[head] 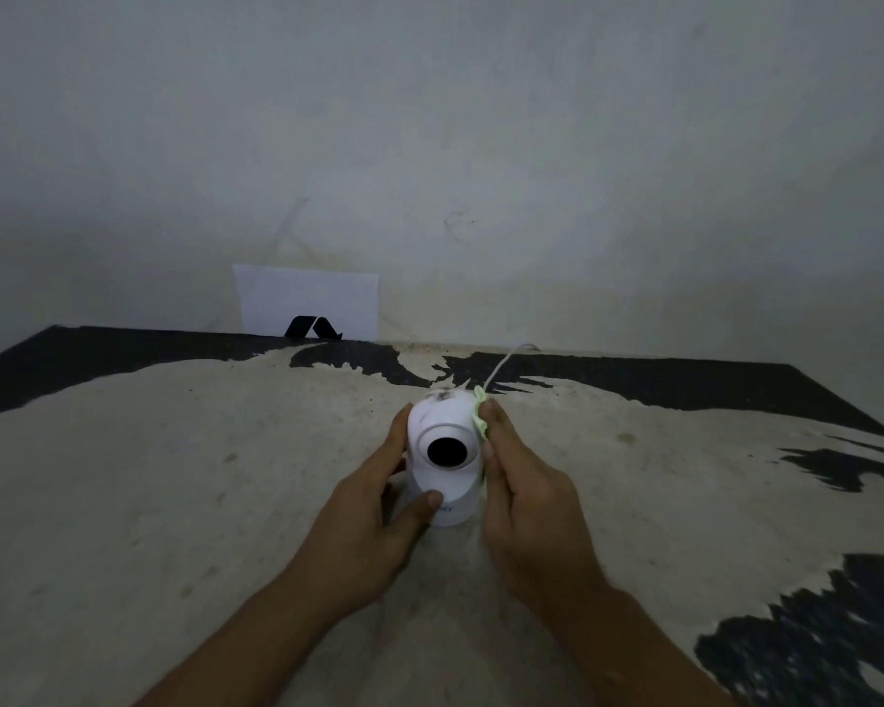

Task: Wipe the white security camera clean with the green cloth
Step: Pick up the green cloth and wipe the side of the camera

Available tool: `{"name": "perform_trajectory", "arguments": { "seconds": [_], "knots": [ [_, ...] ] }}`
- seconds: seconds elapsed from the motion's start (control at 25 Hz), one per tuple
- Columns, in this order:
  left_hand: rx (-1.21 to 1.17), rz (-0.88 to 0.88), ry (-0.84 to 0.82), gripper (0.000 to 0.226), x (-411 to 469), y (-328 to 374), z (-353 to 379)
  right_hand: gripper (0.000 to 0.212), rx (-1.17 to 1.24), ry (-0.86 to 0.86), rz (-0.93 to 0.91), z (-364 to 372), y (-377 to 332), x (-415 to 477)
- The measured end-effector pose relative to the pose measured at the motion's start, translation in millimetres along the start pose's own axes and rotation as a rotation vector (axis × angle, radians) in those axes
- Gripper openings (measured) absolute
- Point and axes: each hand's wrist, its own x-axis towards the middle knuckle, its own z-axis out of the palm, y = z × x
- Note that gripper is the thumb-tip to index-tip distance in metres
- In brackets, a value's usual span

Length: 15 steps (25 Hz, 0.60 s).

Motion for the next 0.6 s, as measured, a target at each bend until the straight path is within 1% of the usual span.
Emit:
{"name": "perform_trajectory", "arguments": {
  "seconds": [0.08, 0.12, 0.16, 0.28, 0.32, 0.4, 0.48, 0.52, 0.56, 0.6],
  "knots": [
    [0.0, -0.002, 0.008, 0.076, -0.8, 1.0, 0.1, 0.045, -0.006, -0.002, 0.088, -1.5, 0.0, -1.4],
    [-0.001, 0.002, 0.012, 0.075, -1.2, 1.9, 0.0, 0.045, -0.02, -0.006, 0.094, -2.6, -1.4, -1.3],
    [-0.002, 0.002, 0.011, 0.075, -1.7, 2.8, -0.1, 0.046, -0.034, 0.003, 0.064, -3.1, -3.4, -0.5],
    [-0.011, -0.01, 0.008, 0.075, -1.9, 4.0, 0.0, 0.047, -0.084, -0.001, -0.112, 1.2, -5.9, -2.3],
    [-0.011, -0.012, 0.011, 0.075, -1.9, 4.1, 0.2, 0.047, -0.062, -0.011, -0.116, 3.2, -4.2, -3.0],
    [-0.002, -0.008, 0.013, 0.075, -1.9, 3.9, 0.3, 0.047, 0.009, -0.011, -0.002, 2.1, -2.0, -1.3],
    [-0.013, -0.001, 0.015, 0.075, -2.2, 3.7, 0.0, 0.04, 0.004, -0.006, 0.095, -0.6, 1.0, -1.7],
    [-0.021, 0.005, 0.015, 0.075, -2.4, 3.8, -0.2, 0.034, 0.004, -0.011, 0.108, -1.6, 2.3, -2.3],
    [-0.02, 0.008, 0.012, 0.074, -2.4, 3.5, -0.1, 0.033, 0.013, -0.012, 0.104, -2.4, 1.5, -2.5],
    [-0.012, 0.008, 0.008, 0.074, -2.2, 3.3, 0.0, 0.038, 0.013, -0.003, 0.085, -2.4, -1.5, -1.8]
  ]
}}
